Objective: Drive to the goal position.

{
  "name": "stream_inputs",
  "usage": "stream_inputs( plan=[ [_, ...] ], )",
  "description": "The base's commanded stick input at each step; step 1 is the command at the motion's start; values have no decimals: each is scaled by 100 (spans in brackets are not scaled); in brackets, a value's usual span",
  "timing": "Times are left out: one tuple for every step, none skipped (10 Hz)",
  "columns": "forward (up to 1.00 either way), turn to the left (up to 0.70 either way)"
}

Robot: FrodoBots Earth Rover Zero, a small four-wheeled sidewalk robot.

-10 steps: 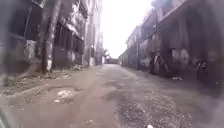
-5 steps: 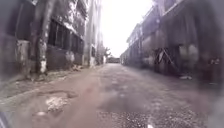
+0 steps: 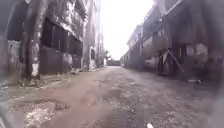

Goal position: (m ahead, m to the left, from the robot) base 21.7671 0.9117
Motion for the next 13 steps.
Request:
stream_inputs(
  plan=[
    [85, 0],
    [85, 0],
    [85, 0],
    [85, 0],
    [85, 0],
    [85, 0],
    [85, 0],
    [85, 0],
    [85, 0],
    [85, 0],
    [85, 0],
    [85, 0],
    [85, 0]
  ],
)
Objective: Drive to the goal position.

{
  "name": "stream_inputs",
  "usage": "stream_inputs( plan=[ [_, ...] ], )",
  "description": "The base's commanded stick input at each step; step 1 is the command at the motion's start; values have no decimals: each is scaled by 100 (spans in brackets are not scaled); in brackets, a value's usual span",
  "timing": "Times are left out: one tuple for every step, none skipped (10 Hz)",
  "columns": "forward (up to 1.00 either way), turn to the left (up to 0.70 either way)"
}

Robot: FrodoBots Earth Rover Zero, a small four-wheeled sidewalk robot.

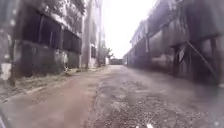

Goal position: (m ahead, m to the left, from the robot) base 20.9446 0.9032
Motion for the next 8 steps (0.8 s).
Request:
stream_inputs(
  plan=[
    [85, 0],
    [85, 0],
    [85, 0],
    [85, -4],
    [85, -17],
    [85, -30],
    [85, -34],
    [85, -34]
  ],
)
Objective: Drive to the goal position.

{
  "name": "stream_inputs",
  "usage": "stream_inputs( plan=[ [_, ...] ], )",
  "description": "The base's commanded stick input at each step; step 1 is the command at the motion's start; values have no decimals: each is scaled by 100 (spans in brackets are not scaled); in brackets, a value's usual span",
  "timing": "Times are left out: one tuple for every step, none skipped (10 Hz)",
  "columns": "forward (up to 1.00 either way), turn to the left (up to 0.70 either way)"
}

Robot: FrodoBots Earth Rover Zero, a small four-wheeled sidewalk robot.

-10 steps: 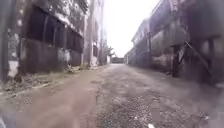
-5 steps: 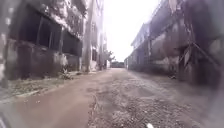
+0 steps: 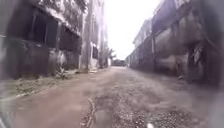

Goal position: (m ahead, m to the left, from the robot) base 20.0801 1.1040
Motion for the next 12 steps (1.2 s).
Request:
stream_inputs(
  plan=[
    [85, -24],
    [85, -12],
    [85, 0],
    [85, 0],
    [85, 0],
    [85, 0],
    [85, 0],
    [85, 0],
    [85, 0],
    [85, 0],
    [85, 0],
    [85, 0]
  ],
)
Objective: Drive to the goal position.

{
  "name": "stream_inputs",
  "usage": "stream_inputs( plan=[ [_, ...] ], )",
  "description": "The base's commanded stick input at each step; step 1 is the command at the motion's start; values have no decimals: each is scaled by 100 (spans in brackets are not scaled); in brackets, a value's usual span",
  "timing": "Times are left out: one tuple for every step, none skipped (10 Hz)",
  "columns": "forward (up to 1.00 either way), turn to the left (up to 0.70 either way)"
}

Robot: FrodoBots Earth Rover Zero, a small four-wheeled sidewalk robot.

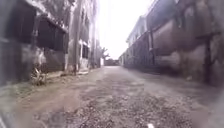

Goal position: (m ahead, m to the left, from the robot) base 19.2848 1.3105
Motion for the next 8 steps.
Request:
stream_inputs(
  plan=[
    [85, 0],
    [85, 0],
    [85, 0],
    [85, 0],
    [85, 0],
    [85, 0],
    [85, 0],
    [85, 0]
  ],
)
